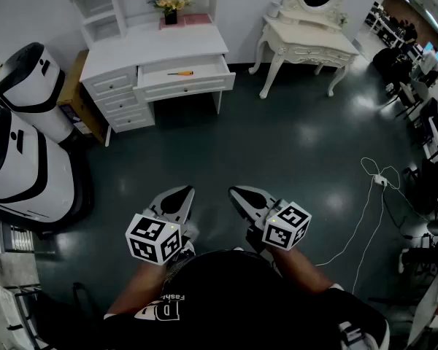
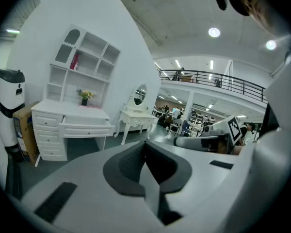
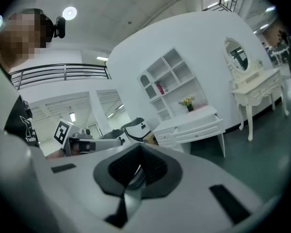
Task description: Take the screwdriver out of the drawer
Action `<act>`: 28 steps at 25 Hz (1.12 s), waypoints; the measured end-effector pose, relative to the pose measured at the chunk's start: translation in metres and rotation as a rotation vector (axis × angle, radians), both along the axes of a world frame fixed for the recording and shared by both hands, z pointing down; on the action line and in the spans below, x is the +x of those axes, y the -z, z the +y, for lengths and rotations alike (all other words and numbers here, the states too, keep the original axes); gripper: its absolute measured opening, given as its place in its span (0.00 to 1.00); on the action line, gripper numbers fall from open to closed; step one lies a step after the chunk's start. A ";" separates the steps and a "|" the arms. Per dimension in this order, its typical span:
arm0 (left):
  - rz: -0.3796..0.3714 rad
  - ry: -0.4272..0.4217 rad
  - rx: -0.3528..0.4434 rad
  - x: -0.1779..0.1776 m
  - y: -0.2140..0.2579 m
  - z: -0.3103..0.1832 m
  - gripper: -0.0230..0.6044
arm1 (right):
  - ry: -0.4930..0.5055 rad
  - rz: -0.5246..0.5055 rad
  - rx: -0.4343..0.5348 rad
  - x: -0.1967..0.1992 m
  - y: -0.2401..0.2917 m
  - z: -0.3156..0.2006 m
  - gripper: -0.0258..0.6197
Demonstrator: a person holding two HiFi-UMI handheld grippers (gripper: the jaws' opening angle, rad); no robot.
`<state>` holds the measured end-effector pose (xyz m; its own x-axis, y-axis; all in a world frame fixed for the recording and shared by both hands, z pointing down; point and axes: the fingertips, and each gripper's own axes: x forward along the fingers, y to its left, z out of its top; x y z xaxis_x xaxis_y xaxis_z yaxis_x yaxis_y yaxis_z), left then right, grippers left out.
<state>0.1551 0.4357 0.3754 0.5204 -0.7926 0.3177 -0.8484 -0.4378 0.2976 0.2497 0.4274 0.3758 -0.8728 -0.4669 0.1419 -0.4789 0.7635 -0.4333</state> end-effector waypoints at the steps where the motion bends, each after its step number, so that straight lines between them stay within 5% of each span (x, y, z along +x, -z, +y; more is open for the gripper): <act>1: 0.000 0.000 0.002 0.000 0.001 0.000 0.06 | 0.001 0.000 -0.001 0.000 0.001 0.000 0.05; 18: 0.012 -0.029 -0.001 -0.023 -0.002 -0.012 0.06 | -0.007 -0.025 0.010 -0.027 0.003 -0.003 0.05; 25: 0.119 -0.056 -0.069 -0.045 -0.011 -0.019 0.06 | -0.016 -0.007 0.015 -0.057 0.002 -0.006 0.05; 28: 0.081 -0.062 -0.072 -0.061 -0.016 -0.020 0.06 | -0.023 -0.002 0.009 -0.073 0.000 -0.009 0.05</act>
<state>0.0945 0.4153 0.3909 0.5942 -0.7347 0.3273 -0.7922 -0.4641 0.3963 0.1768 0.4186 0.3757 -0.8621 -0.4883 0.1354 -0.4954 0.7562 -0.4275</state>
